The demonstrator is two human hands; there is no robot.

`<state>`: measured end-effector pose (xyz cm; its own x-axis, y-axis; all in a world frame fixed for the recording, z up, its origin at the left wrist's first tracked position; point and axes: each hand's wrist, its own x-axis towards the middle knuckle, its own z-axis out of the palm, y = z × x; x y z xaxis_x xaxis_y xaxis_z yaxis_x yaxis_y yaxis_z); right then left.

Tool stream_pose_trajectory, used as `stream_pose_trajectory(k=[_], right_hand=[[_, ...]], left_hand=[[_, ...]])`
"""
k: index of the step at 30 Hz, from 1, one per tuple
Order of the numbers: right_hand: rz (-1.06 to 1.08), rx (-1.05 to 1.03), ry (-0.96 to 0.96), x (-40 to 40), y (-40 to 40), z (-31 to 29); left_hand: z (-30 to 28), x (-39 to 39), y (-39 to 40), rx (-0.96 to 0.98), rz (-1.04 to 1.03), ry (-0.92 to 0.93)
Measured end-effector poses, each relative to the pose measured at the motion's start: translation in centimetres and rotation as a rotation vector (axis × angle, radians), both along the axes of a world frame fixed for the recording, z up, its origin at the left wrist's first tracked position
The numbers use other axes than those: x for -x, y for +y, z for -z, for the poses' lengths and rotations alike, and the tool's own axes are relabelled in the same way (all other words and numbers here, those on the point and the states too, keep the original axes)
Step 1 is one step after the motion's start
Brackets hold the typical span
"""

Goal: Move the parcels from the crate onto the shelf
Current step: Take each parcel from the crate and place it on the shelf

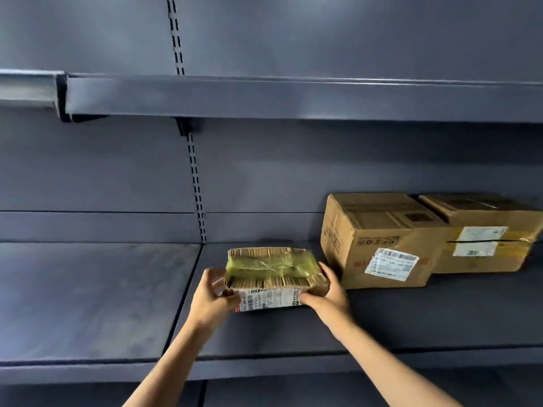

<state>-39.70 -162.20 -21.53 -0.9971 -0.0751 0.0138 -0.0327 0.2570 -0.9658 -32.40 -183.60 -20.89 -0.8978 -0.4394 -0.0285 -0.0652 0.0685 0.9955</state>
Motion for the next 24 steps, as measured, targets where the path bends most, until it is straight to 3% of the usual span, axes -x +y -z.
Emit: stream_pose_trajectory(k=[11,24], right_hand=[[0.141,-0.115,0.101,4.4,-2.3,0.2],[0.176,-0.089,0.083,6.9,-2.8,1.0]], left_hand=[[0.2,6.6,-0.6,0.043,-0.005,-0.036],[-0.3,8.1,-0.4,0.128,-0.029,-0.049]])
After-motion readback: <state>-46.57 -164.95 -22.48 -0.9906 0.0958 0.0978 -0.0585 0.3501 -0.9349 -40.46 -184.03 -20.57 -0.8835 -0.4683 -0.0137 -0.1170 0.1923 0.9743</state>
